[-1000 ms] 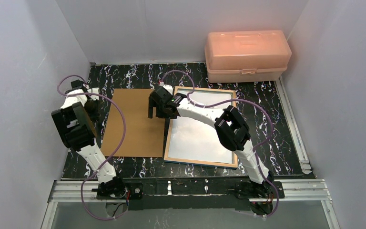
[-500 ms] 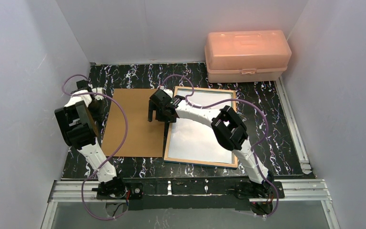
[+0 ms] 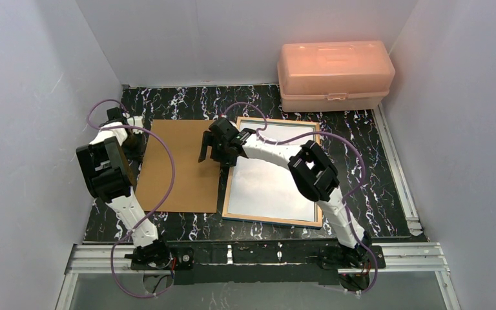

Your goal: Put the photo into the frame

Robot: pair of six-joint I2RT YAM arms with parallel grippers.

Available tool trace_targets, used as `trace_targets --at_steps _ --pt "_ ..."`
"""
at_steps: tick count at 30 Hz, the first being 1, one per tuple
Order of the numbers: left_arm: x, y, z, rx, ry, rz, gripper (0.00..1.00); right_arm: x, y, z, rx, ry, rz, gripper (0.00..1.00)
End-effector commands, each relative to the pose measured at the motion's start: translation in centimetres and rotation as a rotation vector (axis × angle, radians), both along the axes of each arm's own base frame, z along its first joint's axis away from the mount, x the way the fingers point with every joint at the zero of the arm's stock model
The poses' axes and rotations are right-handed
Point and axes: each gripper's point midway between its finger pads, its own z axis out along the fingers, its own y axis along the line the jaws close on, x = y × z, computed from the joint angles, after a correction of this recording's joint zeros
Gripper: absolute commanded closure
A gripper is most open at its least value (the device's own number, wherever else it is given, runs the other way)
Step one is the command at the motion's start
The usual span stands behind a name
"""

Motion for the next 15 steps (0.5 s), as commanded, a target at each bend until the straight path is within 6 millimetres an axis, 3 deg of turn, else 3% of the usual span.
trace_targets --at_steps 1,9,15 --pt "-3.1 -4.6 -3.3 -0.206 0.146 -0.033 0.83 -0.4 3.6 4.6 0.279 0.037 0.027 0.01" --pt "-3.5 -6.0 -2.8 -0.246 0.156 -0.068 0.89 -0.6 4.6 11.9 0.472 -0.012 0.058 0.01" --pt "-3.4 -6.6 -2.2 -0.223 0.152 -0.114 0.92 -1.2 3.7 14.1 0.531 -0.026 0.048 0.01"
